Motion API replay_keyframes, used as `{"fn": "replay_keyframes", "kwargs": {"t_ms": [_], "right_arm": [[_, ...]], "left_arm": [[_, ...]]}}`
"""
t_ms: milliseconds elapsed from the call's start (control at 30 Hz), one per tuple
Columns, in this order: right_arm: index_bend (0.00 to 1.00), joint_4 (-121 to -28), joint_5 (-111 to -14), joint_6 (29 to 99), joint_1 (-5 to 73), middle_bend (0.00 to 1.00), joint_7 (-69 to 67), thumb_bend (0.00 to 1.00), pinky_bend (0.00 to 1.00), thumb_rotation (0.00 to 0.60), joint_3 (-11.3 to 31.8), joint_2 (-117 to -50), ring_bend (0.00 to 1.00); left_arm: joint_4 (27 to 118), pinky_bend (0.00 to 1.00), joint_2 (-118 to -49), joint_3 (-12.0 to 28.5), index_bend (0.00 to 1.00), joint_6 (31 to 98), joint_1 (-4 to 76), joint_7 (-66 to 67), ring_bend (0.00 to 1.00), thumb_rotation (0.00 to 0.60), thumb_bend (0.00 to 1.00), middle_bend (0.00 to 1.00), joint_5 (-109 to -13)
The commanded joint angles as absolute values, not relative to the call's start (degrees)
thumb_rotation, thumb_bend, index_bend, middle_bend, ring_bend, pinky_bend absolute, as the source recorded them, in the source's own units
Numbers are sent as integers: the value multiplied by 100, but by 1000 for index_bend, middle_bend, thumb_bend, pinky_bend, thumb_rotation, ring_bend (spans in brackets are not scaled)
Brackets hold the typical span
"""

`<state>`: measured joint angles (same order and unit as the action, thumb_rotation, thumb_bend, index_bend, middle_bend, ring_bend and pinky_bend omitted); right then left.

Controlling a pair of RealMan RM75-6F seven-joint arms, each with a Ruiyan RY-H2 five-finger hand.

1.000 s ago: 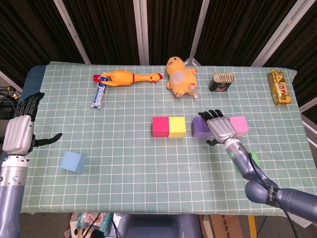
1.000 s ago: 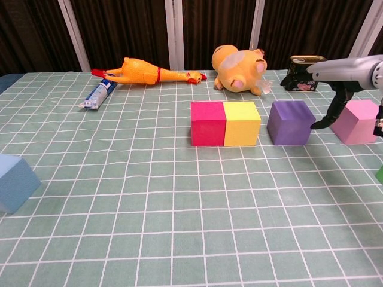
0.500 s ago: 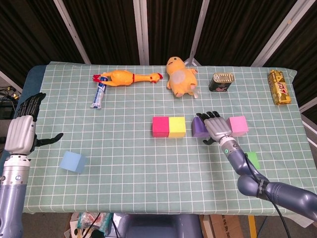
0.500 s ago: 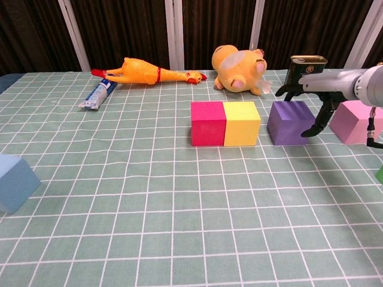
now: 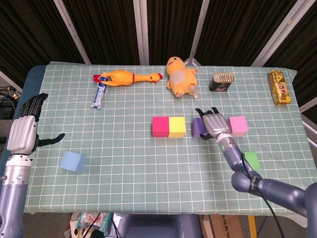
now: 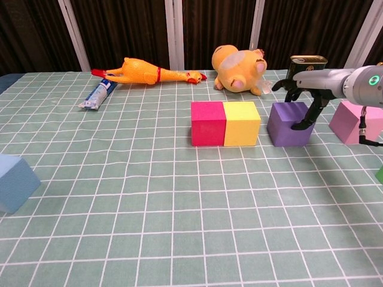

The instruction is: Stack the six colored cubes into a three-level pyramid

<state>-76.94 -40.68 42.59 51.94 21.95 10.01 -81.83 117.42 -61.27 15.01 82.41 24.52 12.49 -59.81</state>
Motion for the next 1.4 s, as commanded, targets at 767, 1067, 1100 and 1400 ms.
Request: {"fn": "replay_keyframes", "kwargs": {"t_ms": [767,1067,1100,1400], "right_arm": [[0,-7777,-3854,4541,5395,316,2391,314,12,600,1090,-8402,190],[0,-7806,-3757,4615,5437,315,2495,314,12,600,1066,-8464,190],[0,-7804,-3750,4618,5444,315,2508,314,12,600,1061,-8474,190],[0,-7768,-3686,4667,5498,315,2570,314,12,600,1081,-8570,190]], "left_arm": [[11777,52,-6051,1639,0,8055,2364,1035,3,600,67,39,-5905],[11767,52,-6023,1665,0,7996,2350,991,3,600,67,39,-5903],[11764,52,-6020,1671,0,7993,2348,986,3,600,68,39,-5903],[11740,52,-5999,1699,0,7951,2339,947,3,600,68,39,-5887]]}}
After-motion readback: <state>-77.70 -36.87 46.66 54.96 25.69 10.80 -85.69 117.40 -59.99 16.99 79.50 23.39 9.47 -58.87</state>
